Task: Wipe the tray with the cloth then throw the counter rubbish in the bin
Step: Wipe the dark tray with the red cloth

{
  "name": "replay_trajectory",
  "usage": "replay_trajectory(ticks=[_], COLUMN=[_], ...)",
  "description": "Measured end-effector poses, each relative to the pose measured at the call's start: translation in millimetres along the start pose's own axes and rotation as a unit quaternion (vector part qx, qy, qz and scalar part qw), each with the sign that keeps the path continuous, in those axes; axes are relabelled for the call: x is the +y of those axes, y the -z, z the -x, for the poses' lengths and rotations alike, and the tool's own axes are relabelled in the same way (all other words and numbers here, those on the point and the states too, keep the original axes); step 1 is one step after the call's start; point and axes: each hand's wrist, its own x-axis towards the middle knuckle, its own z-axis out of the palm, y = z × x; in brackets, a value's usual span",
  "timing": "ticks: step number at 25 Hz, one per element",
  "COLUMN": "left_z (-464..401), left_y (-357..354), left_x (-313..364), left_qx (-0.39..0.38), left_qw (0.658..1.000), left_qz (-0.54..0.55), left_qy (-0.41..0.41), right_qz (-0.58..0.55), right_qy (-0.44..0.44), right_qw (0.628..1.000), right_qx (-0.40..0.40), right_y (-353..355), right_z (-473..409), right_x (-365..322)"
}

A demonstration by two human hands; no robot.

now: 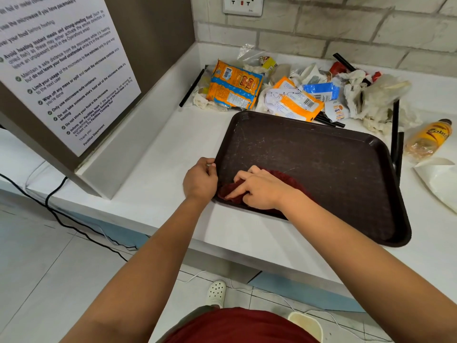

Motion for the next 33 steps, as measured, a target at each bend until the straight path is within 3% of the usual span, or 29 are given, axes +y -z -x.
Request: replay_trajectory(ticks=[11,17,21,27,30,33], left_z=[2,3,0,-5,-19,-41], left_y=[1,-1,3,6,5,-4], left_x=[-1,-6,-9,-3,7,25], left_qx=[0.009,-0.019,-0.044,-0.074,-0.118,-0.1], left_qw=[1.0,0.999,0.997,0.995,0.981,0.981], left_qz=[0.003,0.023,0.03,-0.012,-0.136,-0.164], left_qy=[0.0,-0.043,-0.055,-0.07,-0.075,-0.041], right_qz=[-0.026,-0.046,-0.066,-0.081,-0.101,-0.086], right_qy=[-0.096,-0.187,-0.323,-0.529,-0.567,-0.566], right_qw=[0.995,0.977,0.934,0.823,0.795,0.797], right_qx=[0.008,0.086,0.138,0.189,0.191,0.191], right_y=[-9,-21,-23,-16,-12,-17], right_z=[91,145,145,126,118,117], right_x=[59,93,109,125,122,117])
